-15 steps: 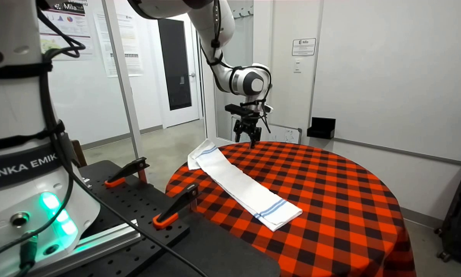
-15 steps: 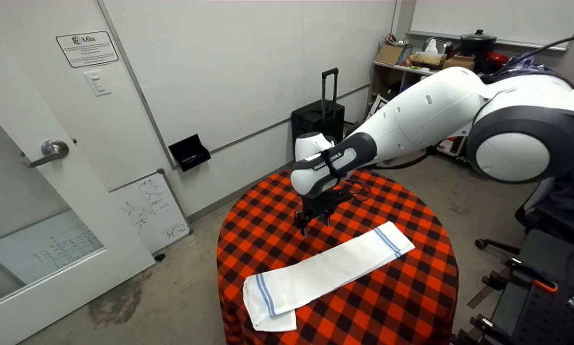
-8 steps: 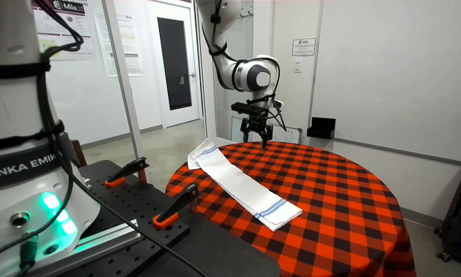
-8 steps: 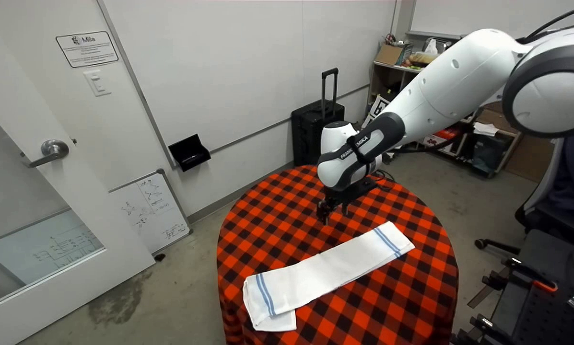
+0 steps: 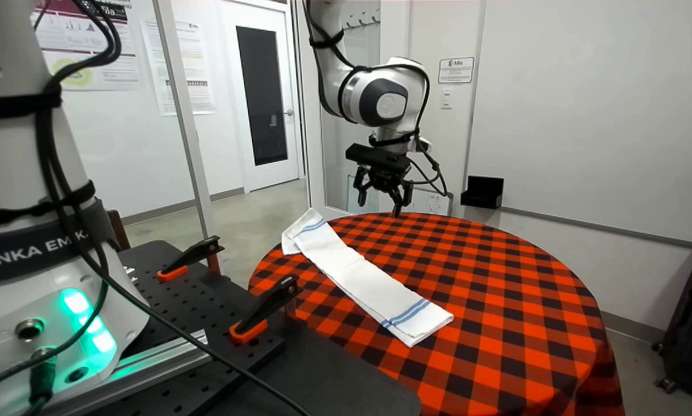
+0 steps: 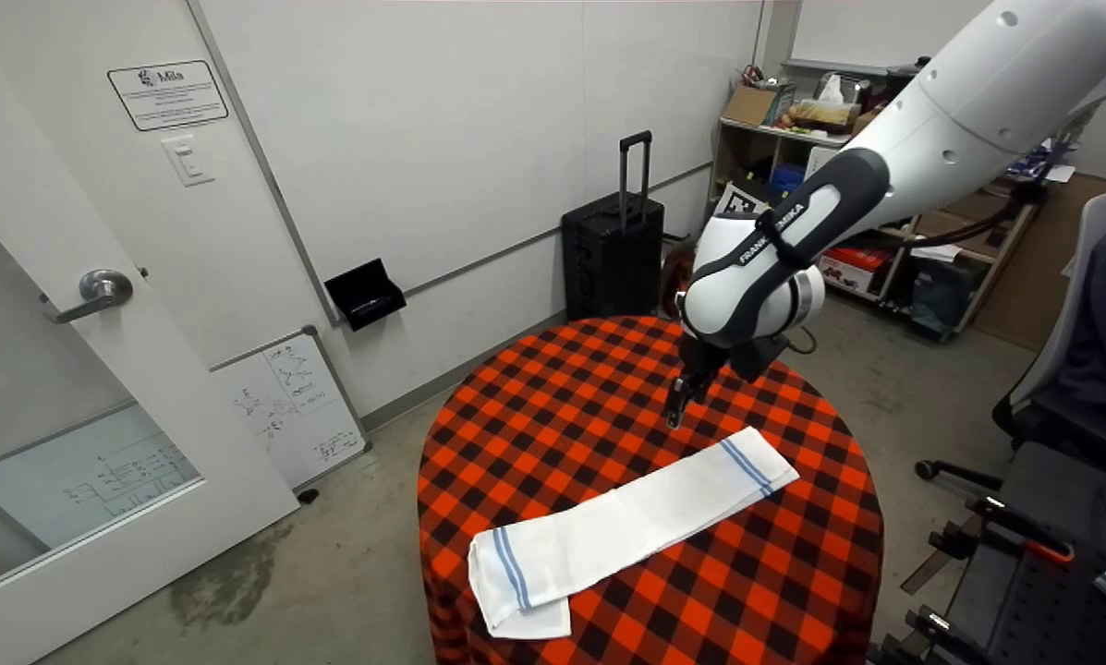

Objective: Straighten out the towel

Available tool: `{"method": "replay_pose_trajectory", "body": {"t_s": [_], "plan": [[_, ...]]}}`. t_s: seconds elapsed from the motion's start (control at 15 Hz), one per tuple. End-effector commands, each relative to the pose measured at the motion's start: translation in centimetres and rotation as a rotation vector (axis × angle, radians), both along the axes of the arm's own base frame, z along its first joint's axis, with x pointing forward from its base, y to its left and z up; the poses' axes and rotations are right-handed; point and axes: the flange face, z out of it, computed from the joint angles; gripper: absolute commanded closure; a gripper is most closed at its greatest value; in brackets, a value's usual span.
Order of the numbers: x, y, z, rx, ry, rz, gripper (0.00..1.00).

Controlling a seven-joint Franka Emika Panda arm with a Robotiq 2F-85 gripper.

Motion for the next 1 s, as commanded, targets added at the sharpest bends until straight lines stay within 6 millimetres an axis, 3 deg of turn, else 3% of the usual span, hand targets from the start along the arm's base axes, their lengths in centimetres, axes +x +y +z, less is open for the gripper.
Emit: {"method": "replay_pose_trajectory", "body": {"t_s": [0.0,0.07,0.27,0.93], "plan": [[-7.0,-1.9,2.8,0.082,0.041,-0.029,0.00],[-3.0,-1.2,0.9,0.049,0.024,-0.020,0.00],[-6.3,-2.5,2.0,0.070,0.041,-0.041,0.00],[-6.6,-1.9,2.3,0.072,0.042,-0.034,0.00]]}}
